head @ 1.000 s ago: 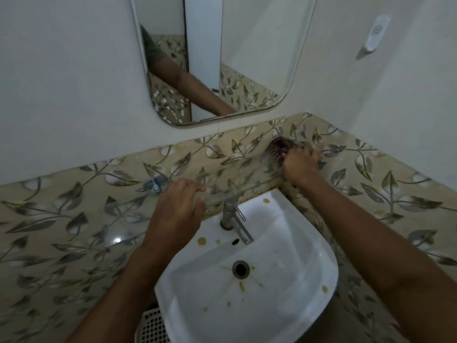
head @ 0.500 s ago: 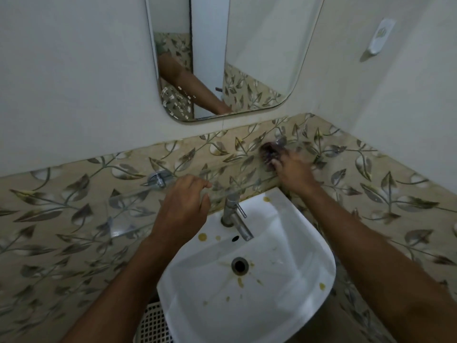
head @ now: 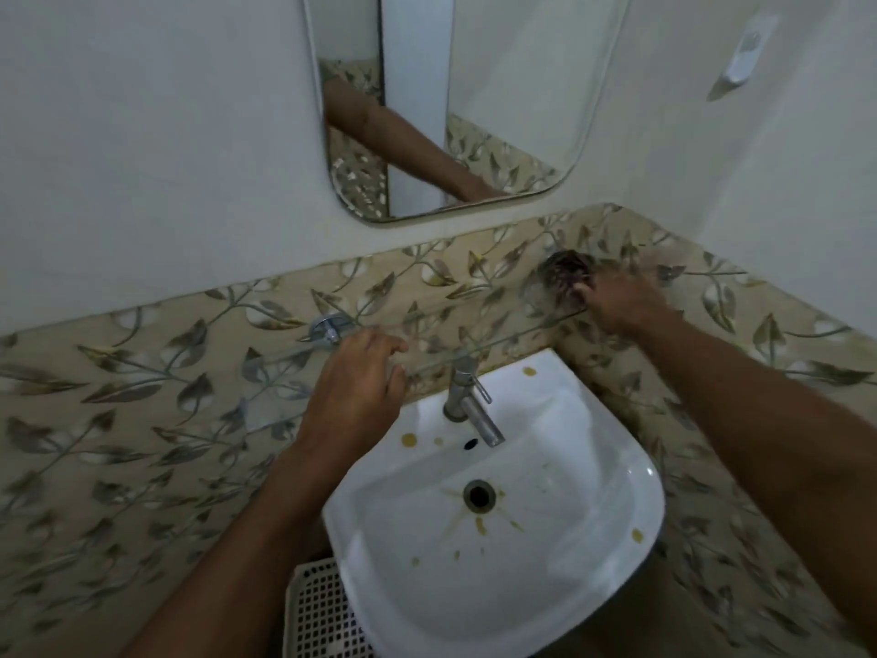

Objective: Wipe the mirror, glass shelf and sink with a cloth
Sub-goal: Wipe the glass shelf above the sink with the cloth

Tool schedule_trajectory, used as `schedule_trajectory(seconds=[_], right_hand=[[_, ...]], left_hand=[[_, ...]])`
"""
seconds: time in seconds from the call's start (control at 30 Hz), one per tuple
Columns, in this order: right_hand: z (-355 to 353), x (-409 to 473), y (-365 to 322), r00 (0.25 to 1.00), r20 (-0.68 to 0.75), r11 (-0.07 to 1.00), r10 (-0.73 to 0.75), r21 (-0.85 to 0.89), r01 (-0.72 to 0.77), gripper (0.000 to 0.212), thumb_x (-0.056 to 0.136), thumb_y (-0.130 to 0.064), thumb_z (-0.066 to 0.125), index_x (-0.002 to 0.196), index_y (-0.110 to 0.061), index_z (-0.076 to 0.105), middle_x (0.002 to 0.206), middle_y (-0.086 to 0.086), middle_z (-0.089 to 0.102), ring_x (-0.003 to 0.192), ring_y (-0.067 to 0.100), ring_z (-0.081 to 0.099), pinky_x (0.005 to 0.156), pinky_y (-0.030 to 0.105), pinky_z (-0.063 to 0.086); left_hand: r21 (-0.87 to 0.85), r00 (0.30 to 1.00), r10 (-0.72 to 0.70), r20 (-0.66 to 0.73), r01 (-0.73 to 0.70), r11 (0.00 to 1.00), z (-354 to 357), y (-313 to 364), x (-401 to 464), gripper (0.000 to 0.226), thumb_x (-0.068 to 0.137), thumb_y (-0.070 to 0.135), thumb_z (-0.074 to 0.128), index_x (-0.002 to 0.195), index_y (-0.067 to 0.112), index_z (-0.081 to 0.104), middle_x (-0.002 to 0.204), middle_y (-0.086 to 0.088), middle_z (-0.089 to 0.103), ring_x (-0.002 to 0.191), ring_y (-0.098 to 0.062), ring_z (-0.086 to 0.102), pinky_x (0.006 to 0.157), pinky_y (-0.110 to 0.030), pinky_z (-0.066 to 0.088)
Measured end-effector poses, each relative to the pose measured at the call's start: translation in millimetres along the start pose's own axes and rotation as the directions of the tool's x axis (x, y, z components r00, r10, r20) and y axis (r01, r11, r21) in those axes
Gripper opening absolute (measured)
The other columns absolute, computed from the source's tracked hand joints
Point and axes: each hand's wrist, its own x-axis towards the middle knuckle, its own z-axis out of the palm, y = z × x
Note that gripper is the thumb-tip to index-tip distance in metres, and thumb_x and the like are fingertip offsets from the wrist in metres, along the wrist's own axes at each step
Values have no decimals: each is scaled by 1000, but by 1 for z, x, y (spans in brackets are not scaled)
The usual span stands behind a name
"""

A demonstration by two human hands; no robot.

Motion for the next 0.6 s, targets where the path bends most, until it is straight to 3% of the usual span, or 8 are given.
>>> schedule_trajectory(seconds=[0.07,0.1,0.2,0.27,0.43,0.6], right_hand=[[-2,10,3,998,-4,998,65,14,-65,67,101,-49,8,141,-13,48,147,15,47,140,34,38,113,65,-16],[-3,13,0,995,-12,993,102,54,-101,65,103,-49,13,139,-8,48,144,18,49,136,35,43,117,62,-10],[-4,11,-21,989,6,979,148,138,-148,69,104,-44,10,141,6,41,139,32,44,127,44,46,113,55,30],[-6,-3,-39,989,-33,972,146,191,-137,62,108,-38,19,141,10,40,141,34,42,129,46,42,112,52,32],[-16,-70,-118,955,-294,916,-34,374,148,46,105,-30,39,138,2,48,140,26,48,127,42,43,110,48,30],[-25,-132,-237,906,-398,866,-143,393,309,60,99,-46,25,136,-8,53,136,14,56,124,34,50,109,50,38]], left_hand=[[9,999,-34,-18,34,999,-7,-7,-6,27,94,24,51,116,15,63,112,-5,61,107,-23,56,91,-40,48],[12,999,-45,-29,45,999,-11,-9,-9,27,93,24,52,116,14,63,112,-5,61,107,-23,56,91,-40,49],[35,997,-62,-51,64,997,-20,-13,-18,29,92,25,52,117,13,63,113,-6,61,110,-24,55,92,-42,50],[46,992,-92,-87,96,994,-24,-17,-22,30,92,22,55,119,13,62,115,-6,61,113,-24,54,95,-42,48],[22,974,-175,-141,180,983,-29,-21,-25,30,92,20,55,120,13,62,113,-7,62,110,-26,53,96,-42,47],[28,974,-168,-150,174,984,-36,-21,-30,33,93,26,50,120,11,62,113,-8,61,108,-26,54,93,-41,47]])
